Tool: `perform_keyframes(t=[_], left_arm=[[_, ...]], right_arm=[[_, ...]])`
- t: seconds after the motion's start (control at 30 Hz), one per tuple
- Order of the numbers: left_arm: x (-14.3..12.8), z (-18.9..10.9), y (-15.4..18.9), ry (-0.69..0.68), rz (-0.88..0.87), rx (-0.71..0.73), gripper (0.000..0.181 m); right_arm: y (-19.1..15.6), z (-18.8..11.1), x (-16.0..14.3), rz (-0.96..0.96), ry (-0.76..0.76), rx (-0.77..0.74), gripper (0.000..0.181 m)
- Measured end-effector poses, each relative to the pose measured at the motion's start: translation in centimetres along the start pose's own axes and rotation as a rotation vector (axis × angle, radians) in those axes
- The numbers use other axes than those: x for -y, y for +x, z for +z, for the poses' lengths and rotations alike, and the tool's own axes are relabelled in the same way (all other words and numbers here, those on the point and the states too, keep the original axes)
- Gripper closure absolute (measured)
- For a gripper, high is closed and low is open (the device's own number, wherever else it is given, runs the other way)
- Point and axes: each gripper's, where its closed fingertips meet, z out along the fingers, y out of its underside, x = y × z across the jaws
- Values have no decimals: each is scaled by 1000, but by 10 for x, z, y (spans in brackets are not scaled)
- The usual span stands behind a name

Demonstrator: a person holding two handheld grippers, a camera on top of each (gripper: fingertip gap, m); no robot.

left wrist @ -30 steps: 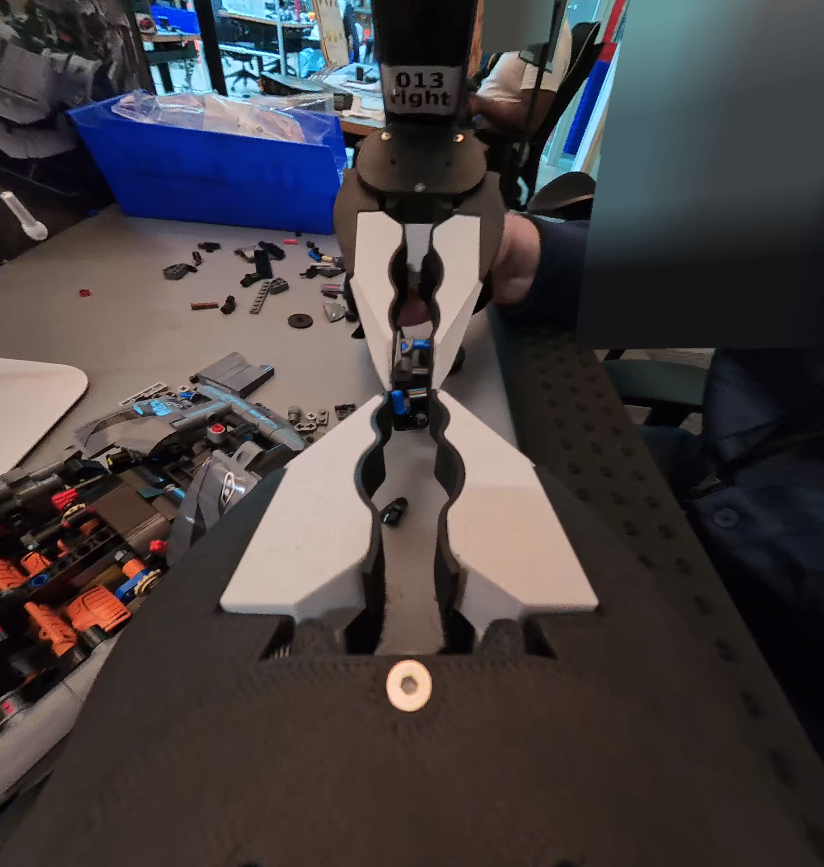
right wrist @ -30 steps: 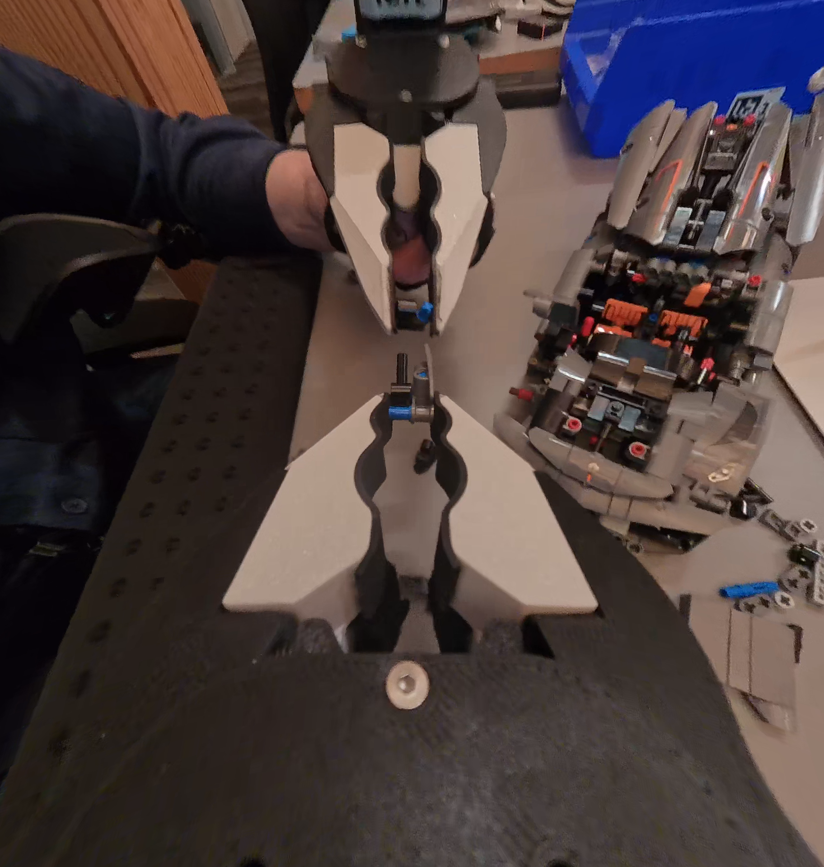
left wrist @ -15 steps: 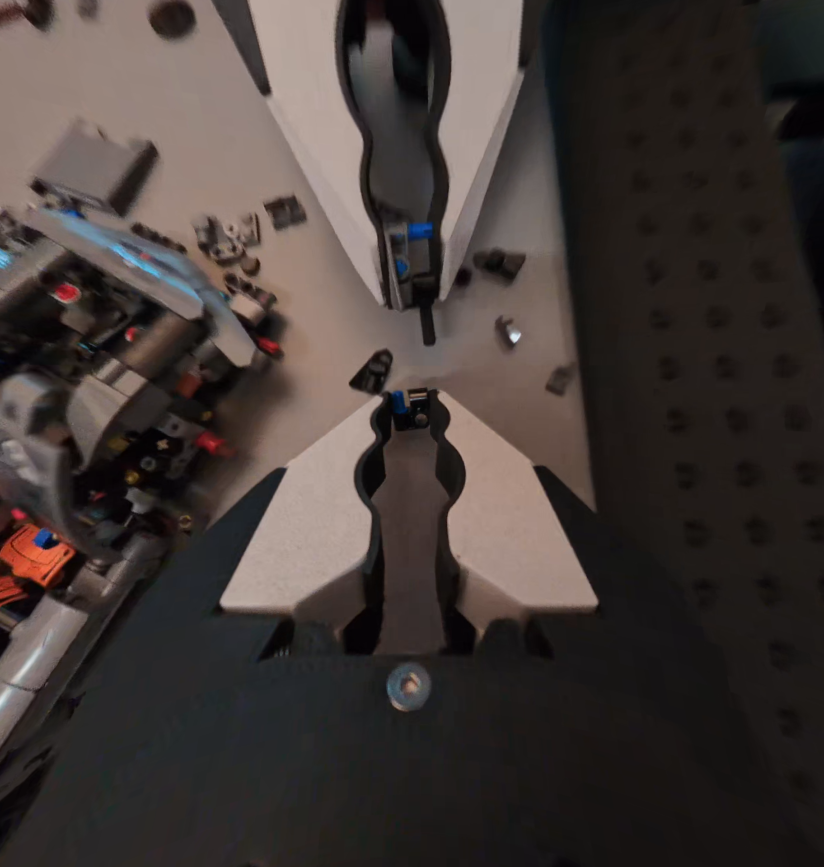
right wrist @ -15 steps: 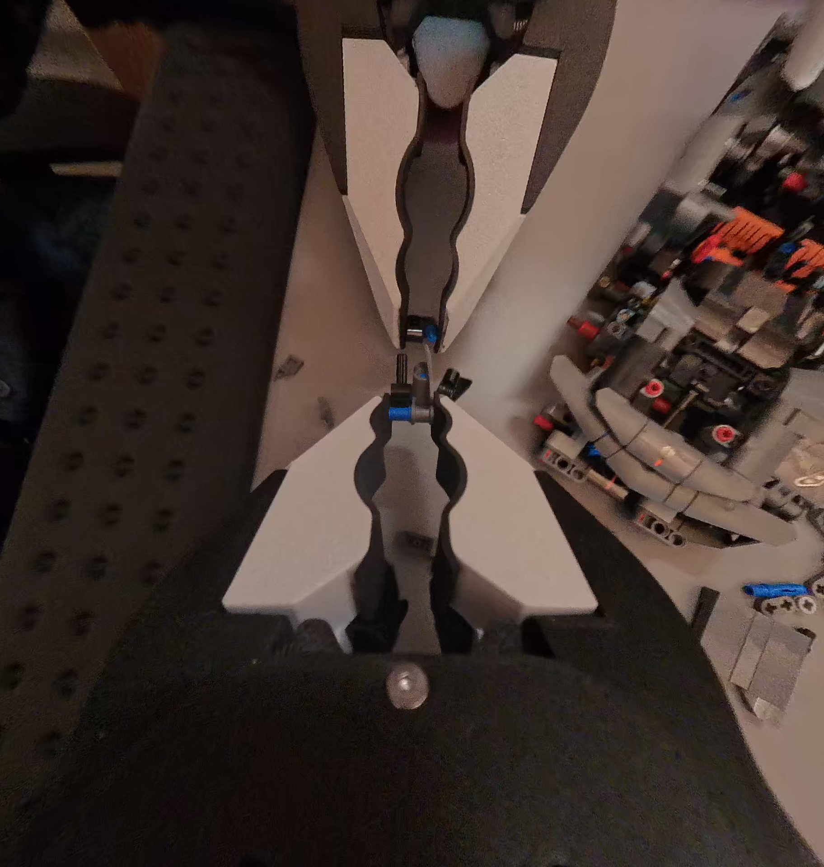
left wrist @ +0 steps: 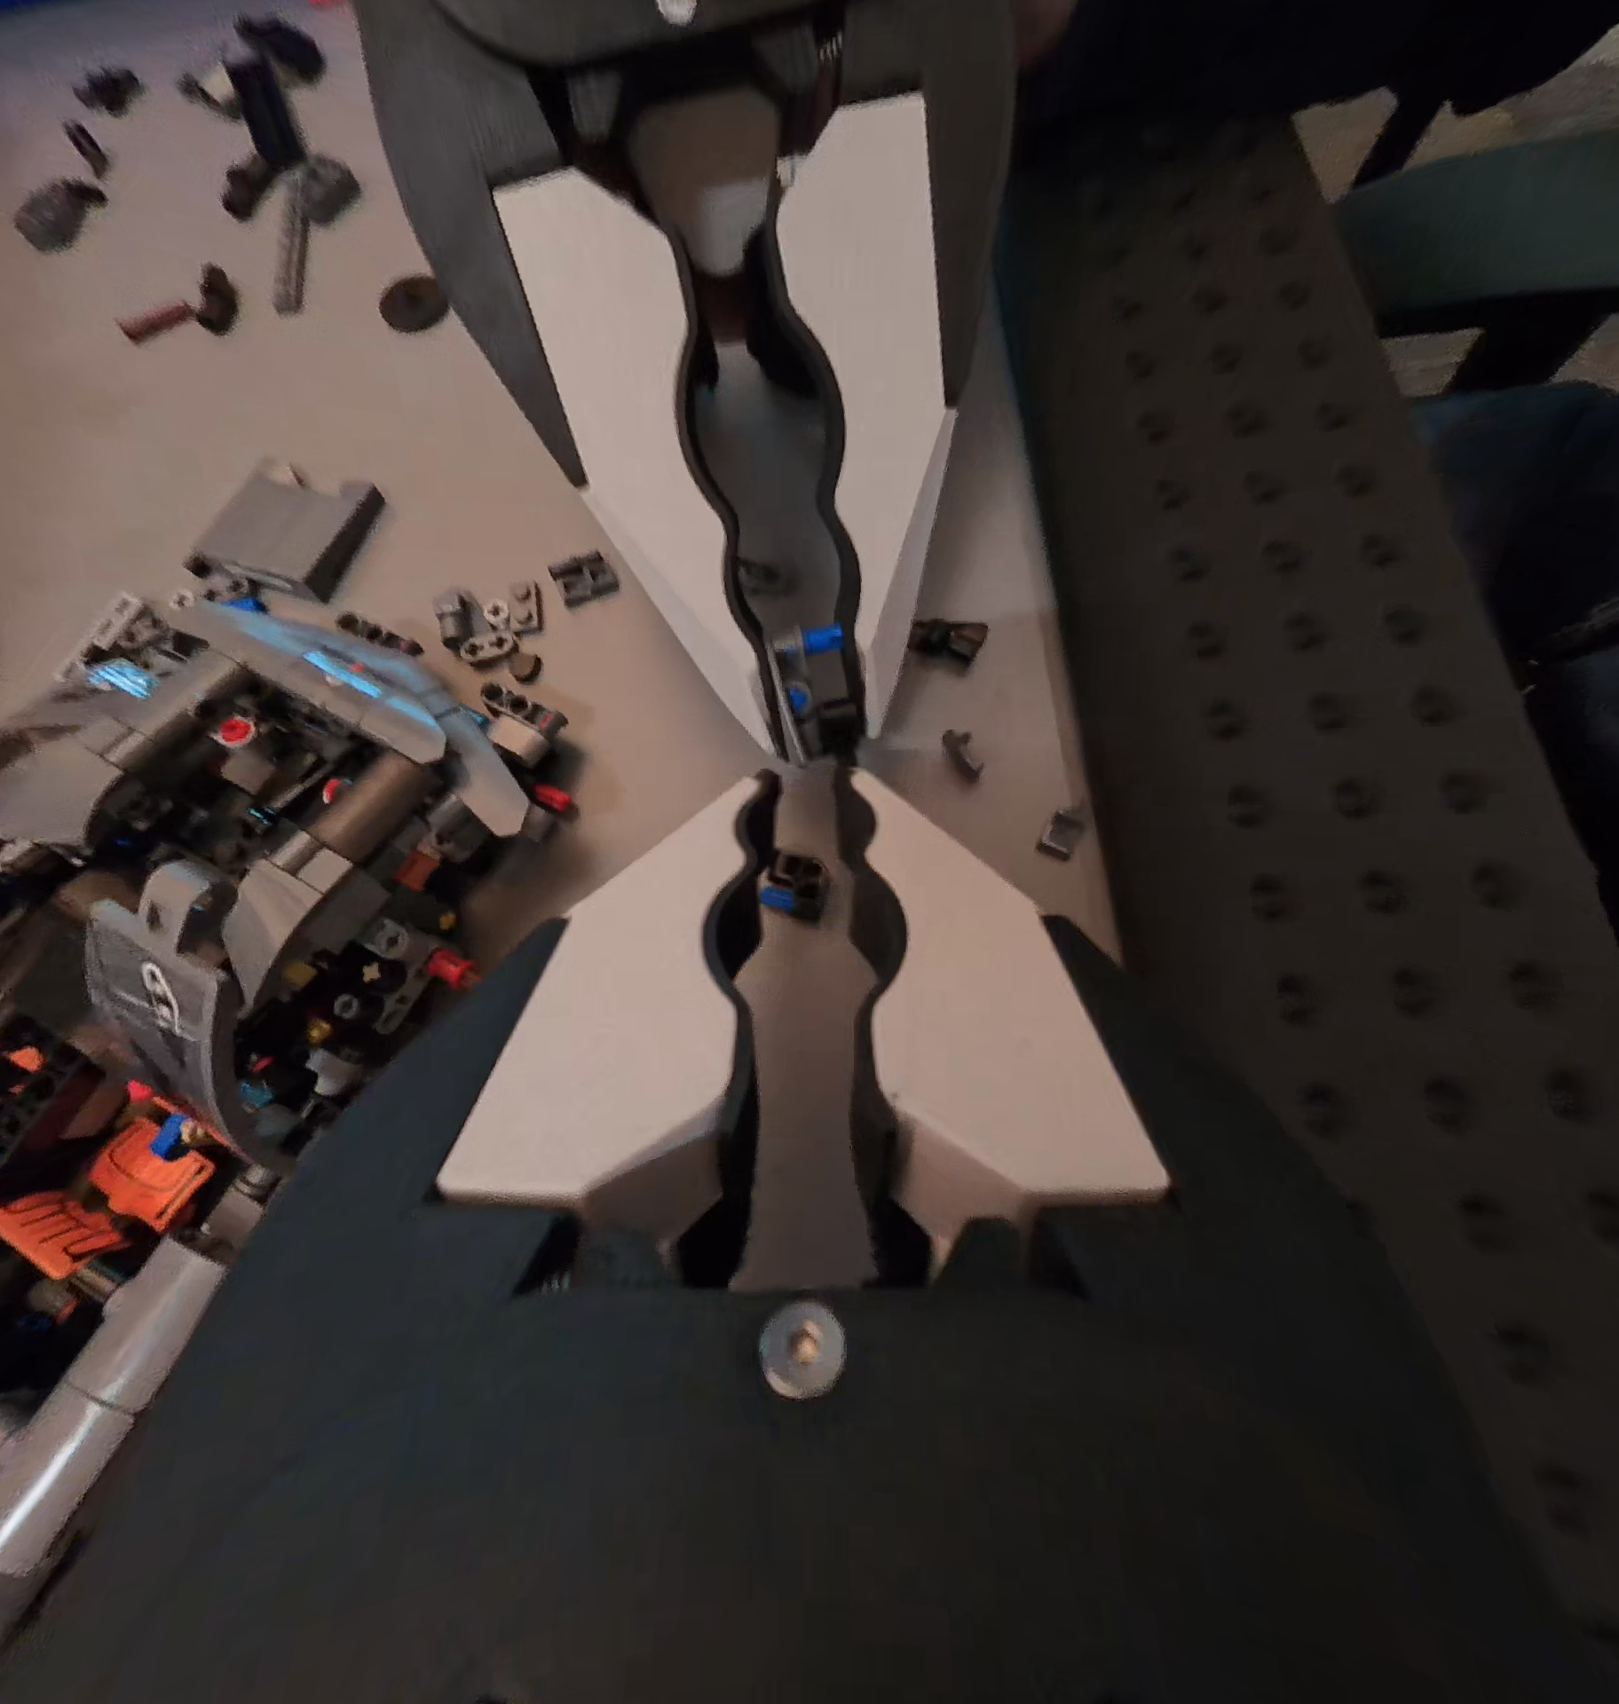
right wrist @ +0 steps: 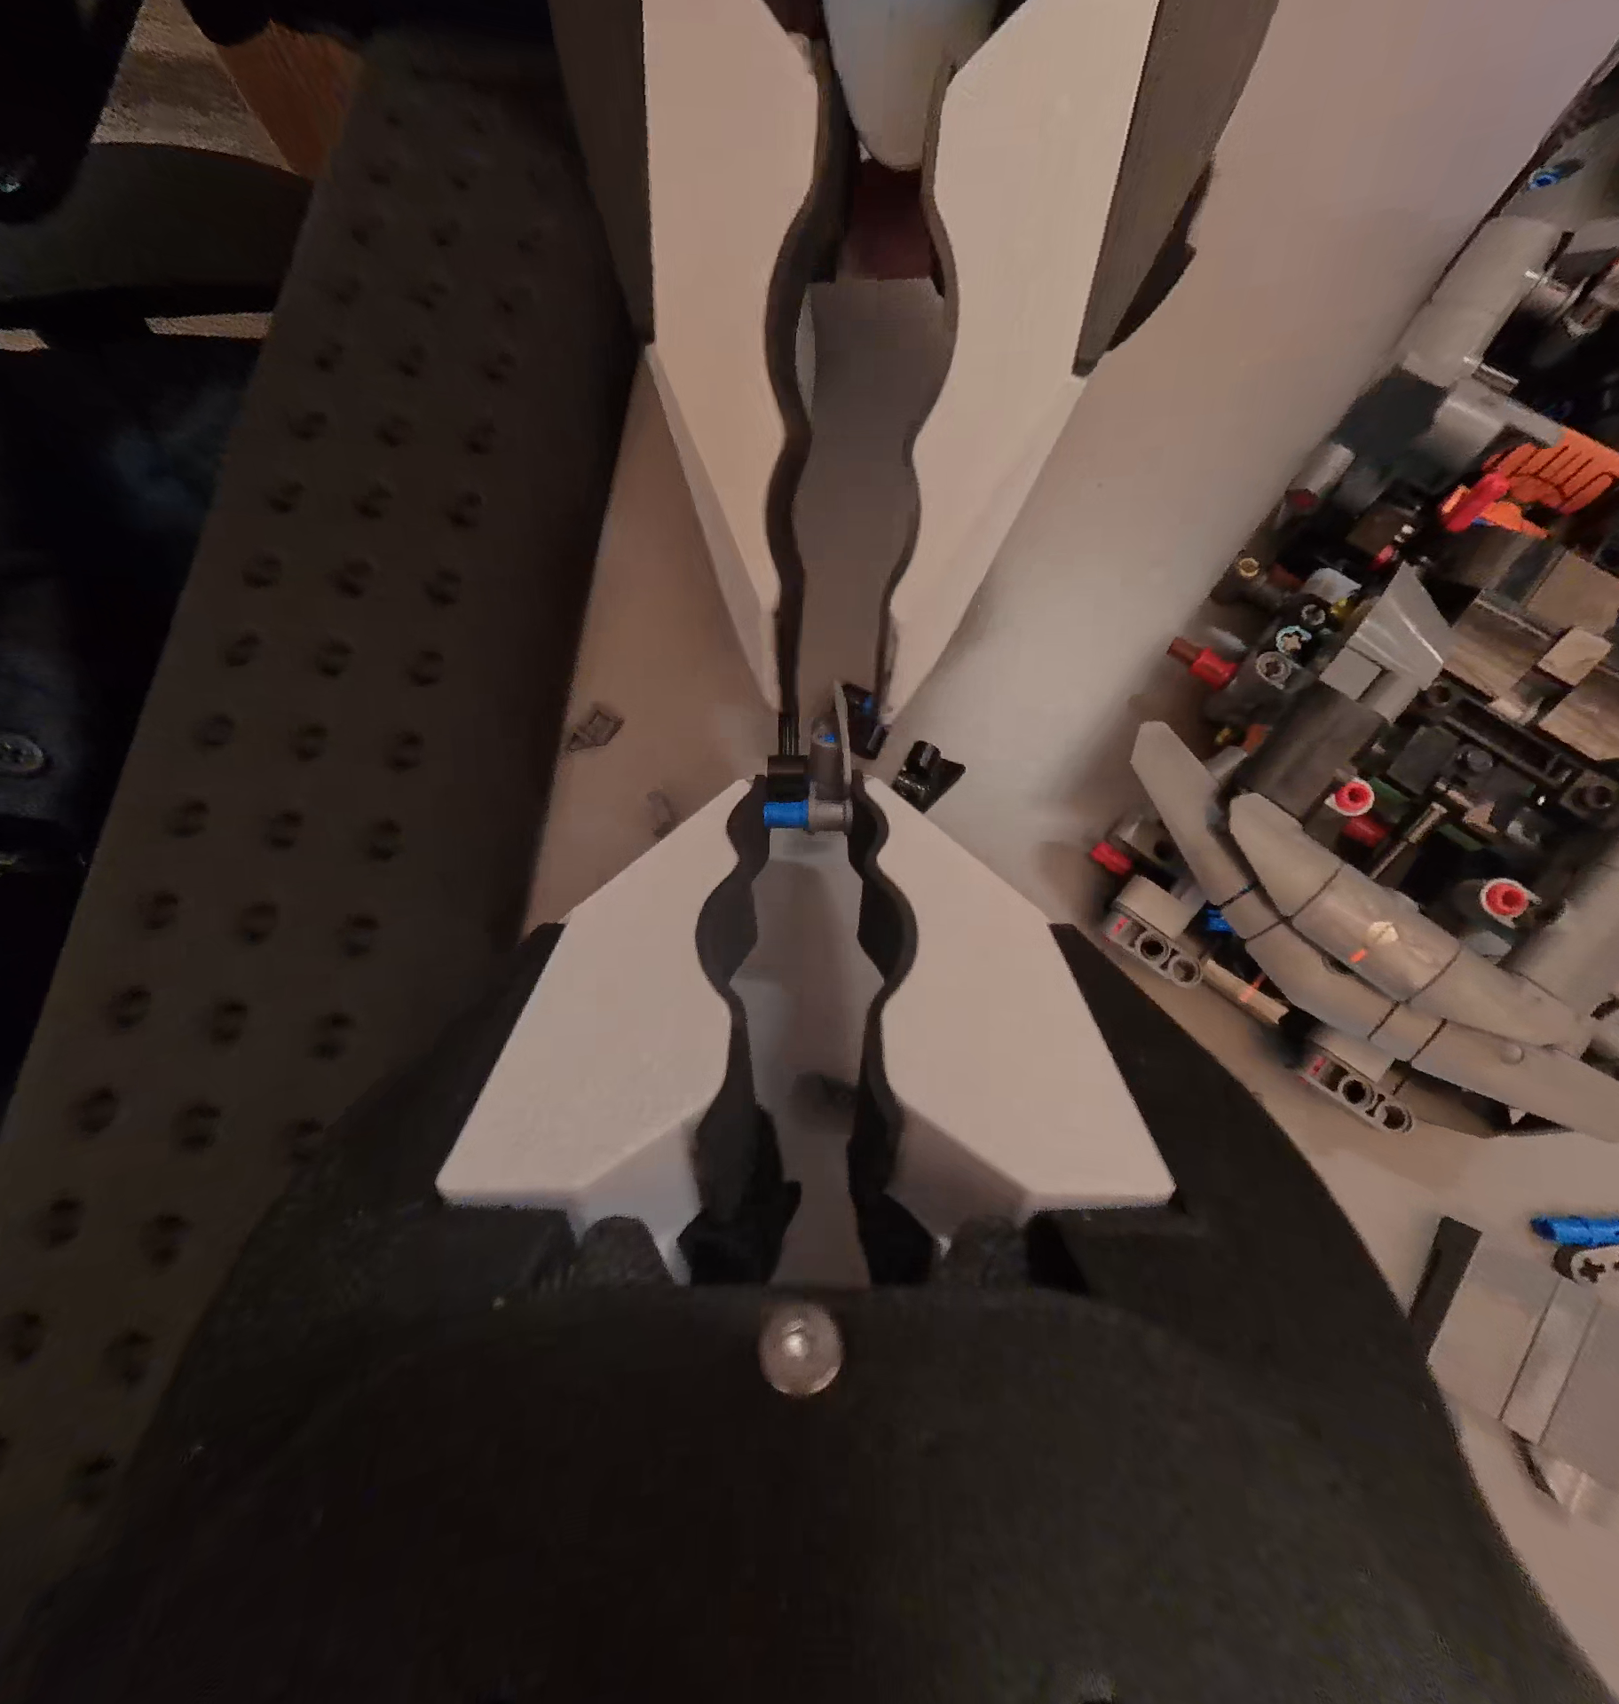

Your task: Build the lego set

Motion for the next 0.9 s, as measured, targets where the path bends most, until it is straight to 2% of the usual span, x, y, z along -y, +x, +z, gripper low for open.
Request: perform_keyframes(t=[0.07, 0.3, 0.5, 0.57, 0.63, 0.8, 0.9], left_arm=[[-1, 3, 0, -7, 19, 11, 180], [-1, 3, -1, -29, 46, 39, 181], [-5, 7, 3, -96, 62, 37, 181], [3, 4, 8, -60, 46, 5, 181], [12, -2, 8, -19, 32, 6, 181], [1, 1, 8, -40, 3, -30, 181], [10, -5, 3, 33, -35, -29, 181]], right_arm=[[0, 2, -1, -13, -15, -6, 167], [0, 1, -2, -47, -64, -44, 167], [-1, 10, -18, -104, -201, -76, 167], [1, 12, -24, -125, -246, -97, 167], [0, 13, -19, -116, -224, -89, 167], [2, 10, -17, -68, -184, -76, 167], [3, 9, -18, -63, -183, -77, 167]])
